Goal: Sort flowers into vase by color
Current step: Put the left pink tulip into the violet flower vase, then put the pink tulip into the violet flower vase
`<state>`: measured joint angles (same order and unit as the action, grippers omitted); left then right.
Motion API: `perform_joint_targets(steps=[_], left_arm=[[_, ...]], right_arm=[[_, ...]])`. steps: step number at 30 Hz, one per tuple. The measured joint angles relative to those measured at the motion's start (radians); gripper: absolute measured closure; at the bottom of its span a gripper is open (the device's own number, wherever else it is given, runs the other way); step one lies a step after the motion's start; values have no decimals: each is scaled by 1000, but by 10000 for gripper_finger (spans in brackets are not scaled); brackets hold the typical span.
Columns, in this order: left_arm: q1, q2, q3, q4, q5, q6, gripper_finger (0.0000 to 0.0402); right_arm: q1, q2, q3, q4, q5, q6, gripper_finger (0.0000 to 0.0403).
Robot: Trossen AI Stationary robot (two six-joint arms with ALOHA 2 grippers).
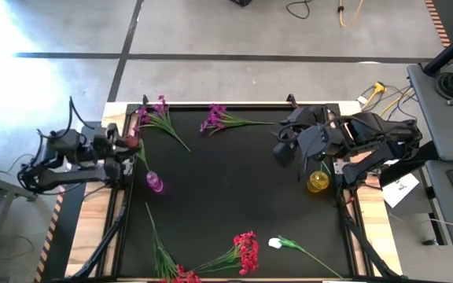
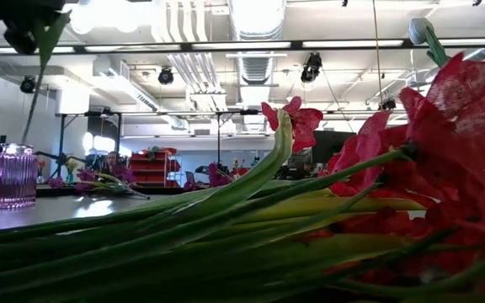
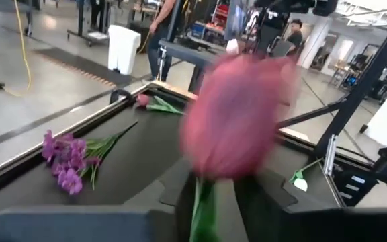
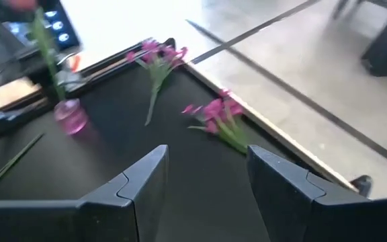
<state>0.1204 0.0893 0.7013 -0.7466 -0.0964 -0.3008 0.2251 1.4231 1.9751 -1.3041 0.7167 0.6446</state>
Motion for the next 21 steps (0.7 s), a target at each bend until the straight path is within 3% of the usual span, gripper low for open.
perform_joint_targets(steps=[9,16,21], left_arm=[[0,109,134,-192,10,-123,236],[0,224,244,-358,56,-203,175],[0,316,349,-498,84,-206,139]], right_arm=[[-109,0,0,-35,4,64,209],[-224,0,-1,-83,-110,57,209],[-293,0,-2,-88,-115,97,209]])
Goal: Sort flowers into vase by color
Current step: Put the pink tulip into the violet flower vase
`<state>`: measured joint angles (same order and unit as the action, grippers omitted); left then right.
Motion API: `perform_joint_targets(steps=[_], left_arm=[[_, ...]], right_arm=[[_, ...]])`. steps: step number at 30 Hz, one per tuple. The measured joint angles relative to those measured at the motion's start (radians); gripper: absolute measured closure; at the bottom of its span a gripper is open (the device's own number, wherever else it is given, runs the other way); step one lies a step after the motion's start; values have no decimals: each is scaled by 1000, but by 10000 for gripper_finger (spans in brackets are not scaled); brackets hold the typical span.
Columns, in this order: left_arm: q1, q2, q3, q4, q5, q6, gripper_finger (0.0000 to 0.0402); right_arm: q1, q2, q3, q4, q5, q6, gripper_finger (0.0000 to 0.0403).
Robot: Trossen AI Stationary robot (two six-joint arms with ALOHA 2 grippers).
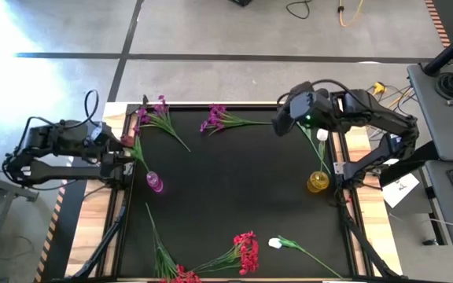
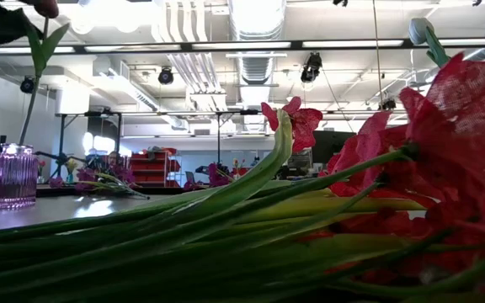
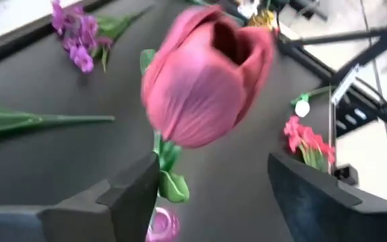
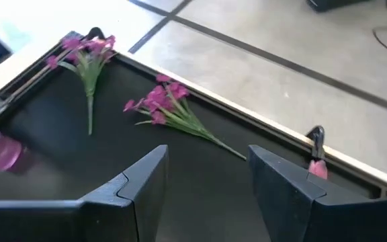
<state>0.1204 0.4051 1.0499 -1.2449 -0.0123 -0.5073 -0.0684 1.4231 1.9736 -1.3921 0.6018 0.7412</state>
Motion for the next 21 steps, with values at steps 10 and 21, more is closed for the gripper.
perform_joint_targets(steps=[10,21], left_arm=[[0,145,256,-290,39,-36,120],[0,168,514,48,96,134,128]], right_arm=[[-147,0,-4,-41,-29,18,209],[-341,0,-111,-38,-156,0,209]])
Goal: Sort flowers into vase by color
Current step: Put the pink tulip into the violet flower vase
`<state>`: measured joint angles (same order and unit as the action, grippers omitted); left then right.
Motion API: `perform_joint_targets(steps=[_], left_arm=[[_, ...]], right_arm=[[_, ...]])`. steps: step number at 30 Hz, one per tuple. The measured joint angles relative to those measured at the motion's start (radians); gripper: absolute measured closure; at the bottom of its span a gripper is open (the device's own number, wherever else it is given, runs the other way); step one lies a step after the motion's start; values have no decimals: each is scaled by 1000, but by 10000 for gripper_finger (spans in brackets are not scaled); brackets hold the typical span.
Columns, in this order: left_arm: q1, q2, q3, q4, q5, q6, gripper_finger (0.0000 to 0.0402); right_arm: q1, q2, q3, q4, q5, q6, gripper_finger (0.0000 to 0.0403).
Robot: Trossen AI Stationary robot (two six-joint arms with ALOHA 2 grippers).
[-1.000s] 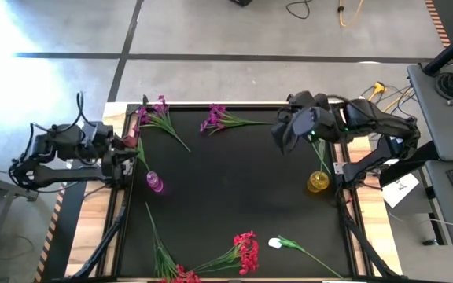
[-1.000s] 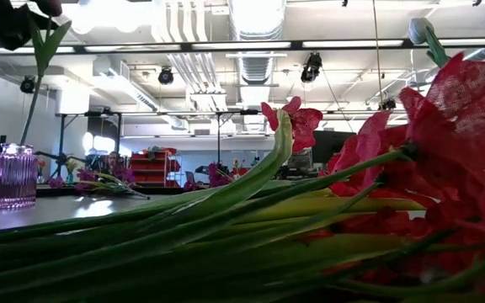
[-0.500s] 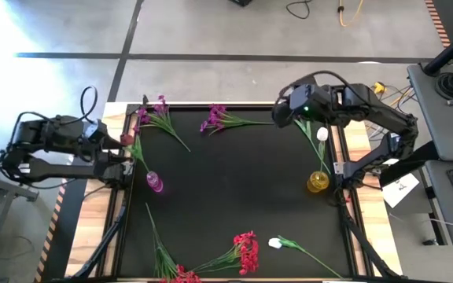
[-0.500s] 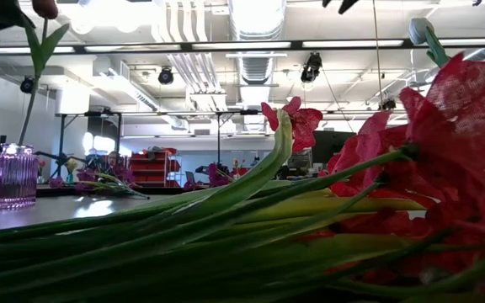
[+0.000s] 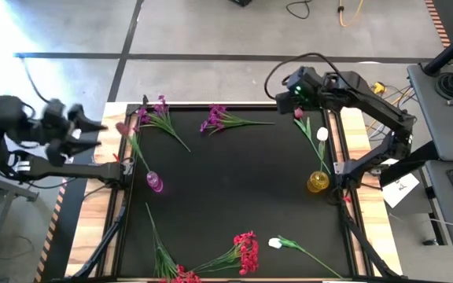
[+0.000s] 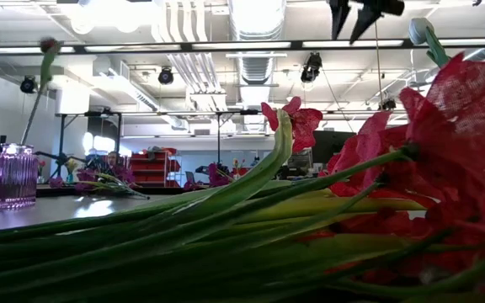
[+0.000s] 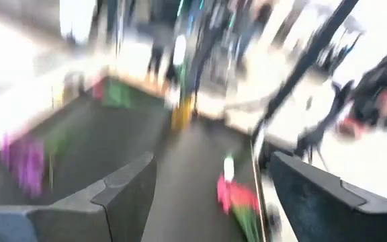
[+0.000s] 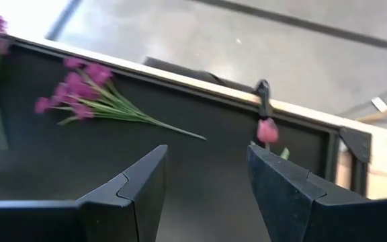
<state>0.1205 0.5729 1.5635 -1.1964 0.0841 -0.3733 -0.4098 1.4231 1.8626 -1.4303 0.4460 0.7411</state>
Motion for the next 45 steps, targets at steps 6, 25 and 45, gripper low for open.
perform_joint_targets(steps=[6,25,45], left_arm=[[0,-1,-41,183,-27,67,128],[1,101,-280,541,-126,72,128],[1,233,-98,567,-235,266,128]], right_arm=[[-121,0,-124,7,-40,-47,209],[-496,1,-669,462,-323,-222,209],[-541,323,-808,683,-237,-227,235]])
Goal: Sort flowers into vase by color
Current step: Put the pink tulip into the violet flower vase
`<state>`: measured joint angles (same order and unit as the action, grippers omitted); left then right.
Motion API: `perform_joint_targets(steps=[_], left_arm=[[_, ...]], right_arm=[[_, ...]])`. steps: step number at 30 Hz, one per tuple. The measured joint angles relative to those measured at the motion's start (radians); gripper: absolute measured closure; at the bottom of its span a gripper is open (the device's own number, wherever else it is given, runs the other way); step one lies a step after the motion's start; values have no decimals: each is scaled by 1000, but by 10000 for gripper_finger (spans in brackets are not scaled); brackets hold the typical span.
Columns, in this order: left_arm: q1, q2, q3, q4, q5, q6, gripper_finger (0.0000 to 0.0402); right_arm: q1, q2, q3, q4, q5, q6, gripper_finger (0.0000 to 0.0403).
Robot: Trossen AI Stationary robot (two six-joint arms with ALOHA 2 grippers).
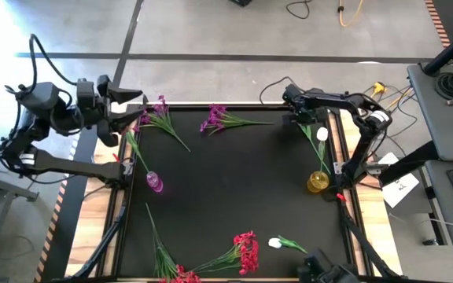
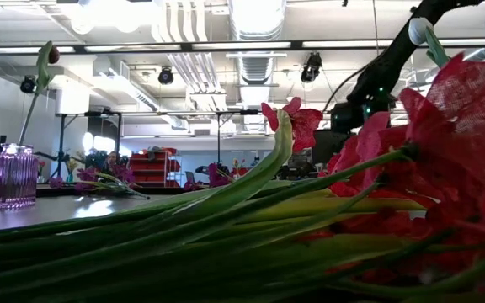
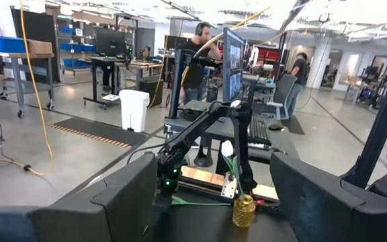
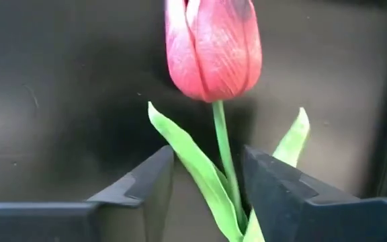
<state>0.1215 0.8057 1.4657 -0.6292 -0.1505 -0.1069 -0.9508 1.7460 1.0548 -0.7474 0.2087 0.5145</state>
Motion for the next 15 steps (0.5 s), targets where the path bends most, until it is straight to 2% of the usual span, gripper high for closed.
perform_joint_targets(steps=[4,9,15], left_arm=[[0,1,0,-1,0,19,128],[0,-15,-1,-16,-8,38,128],[0,-23,-15,-21,-26,48,128]], right_arm=[[1,30,17,-5,-8,1,287],[1,15,22,15,-16,-2,375],[15,-102,36,101,19,-8,389]])
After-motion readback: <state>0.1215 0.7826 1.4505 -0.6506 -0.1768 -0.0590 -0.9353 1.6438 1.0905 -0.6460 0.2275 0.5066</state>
